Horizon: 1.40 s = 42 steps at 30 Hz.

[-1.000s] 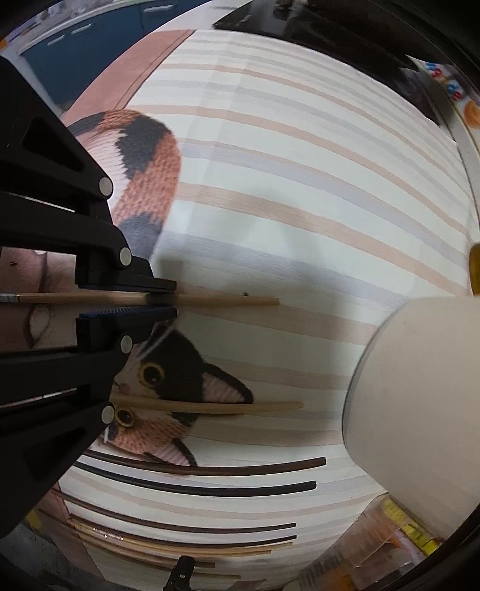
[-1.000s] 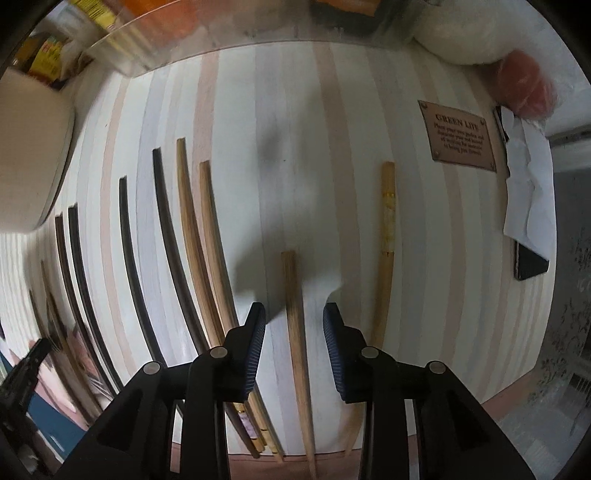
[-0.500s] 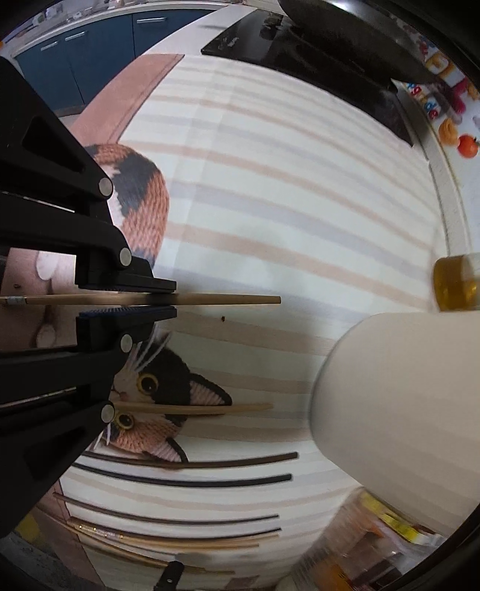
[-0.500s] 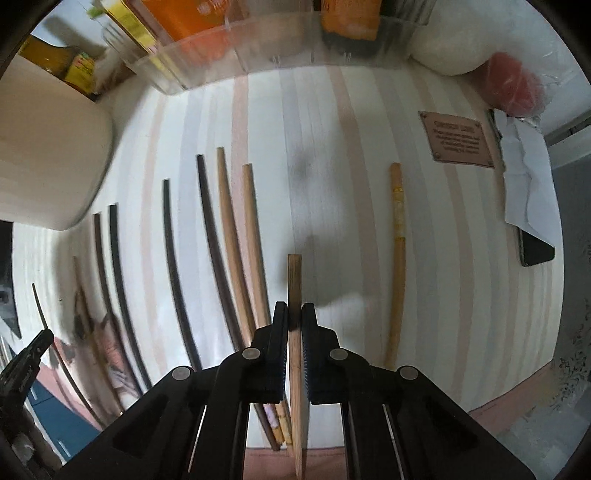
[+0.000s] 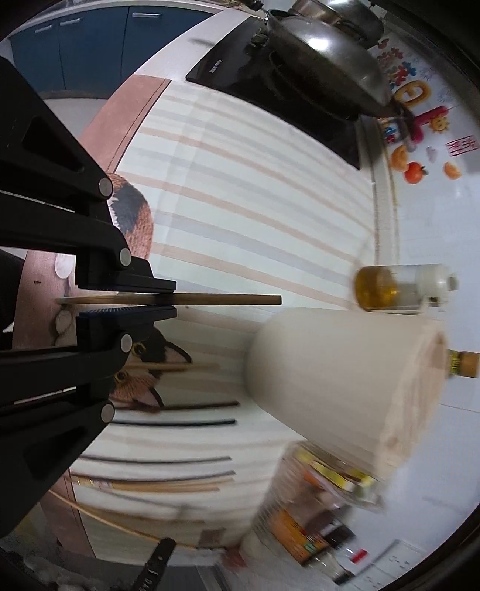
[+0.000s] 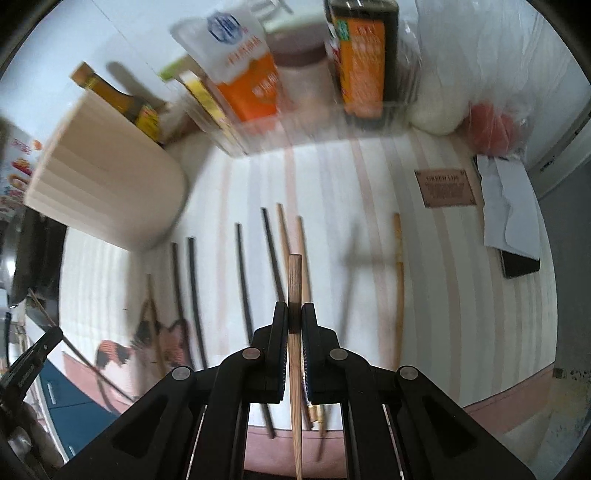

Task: Organize utensils
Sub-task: 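Lift both held chopsticks upright and carry them over the beige holder, then lower both chopsticks into the holder slots and open both tools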

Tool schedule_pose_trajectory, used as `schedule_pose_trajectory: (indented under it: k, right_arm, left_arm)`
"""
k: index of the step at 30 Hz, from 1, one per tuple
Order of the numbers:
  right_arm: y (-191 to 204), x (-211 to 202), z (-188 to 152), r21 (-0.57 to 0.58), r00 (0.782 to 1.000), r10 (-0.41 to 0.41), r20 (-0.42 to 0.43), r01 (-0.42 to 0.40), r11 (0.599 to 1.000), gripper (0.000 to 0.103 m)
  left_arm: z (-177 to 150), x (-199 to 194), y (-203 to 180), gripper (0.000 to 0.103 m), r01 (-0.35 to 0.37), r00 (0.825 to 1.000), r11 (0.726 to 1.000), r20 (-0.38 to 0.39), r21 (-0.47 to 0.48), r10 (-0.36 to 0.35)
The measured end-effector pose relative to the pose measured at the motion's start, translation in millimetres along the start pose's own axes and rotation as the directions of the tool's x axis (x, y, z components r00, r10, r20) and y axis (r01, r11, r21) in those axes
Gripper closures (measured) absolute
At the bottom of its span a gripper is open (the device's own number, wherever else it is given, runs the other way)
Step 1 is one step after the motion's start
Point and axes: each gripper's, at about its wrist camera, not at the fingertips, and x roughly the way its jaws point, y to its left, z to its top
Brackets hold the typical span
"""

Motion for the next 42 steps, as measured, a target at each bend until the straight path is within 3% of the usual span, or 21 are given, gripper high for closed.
schedule_pose_trajectory:
  k: [8,15,20,27,31,35,42]
  right_arm:
    - [32,-40,0,-0.05,0.99,0.068,0.127,-0.062,0.997,0.096]
    - [65,-93,18,-0.105,0.955,0.154,0.253,-0.131,0.986,0.096]
    - [104,-152,54,-0.166,0.891,0.25,0.38,-0.2,0.966,0.096]
    - [164,-195,115,-0.252,0.795,0.31,0.522,-0.203,0.946,0.096]
    - [192,-199,149,-0.27,0.75,0.32,0.579,-0.194,0.943,0.096]
    - [216,-194,177,-0.29,0.72,0.331,0.61,-0.186,0.939,0.096]
    - [243,-159,219,-0.326,0.706,0.366,0.606,-0.2,0.924,0.096]
  left_arm:
    - [9,-41,-3,0.099,0.024,0.994,1.0,0.103,-0.002,-0.024]
    - [29,-88,-2,0.099,0.052,0.975,0.998,0.219,-0.022,-0.046]
    - [64,-144,2,0.099,0.111,0.936,0.993,0.339,-0.042,-0.091]
    - [135,-196,0,0.099,0.148,0.867,0.988,0.487,-0.054,-0.103]
    - [168,-197,1,0.099,0.158,0.85,0.984,0.518,-0.084,-0.092]
    - [199,-180,6,0.099,0.161,0.854,0.979,0.515,-0.127,-0.073]
    - [224,-132,10,0.099,0.166,0.882,0.966,0.467,-0.198,-0.055]
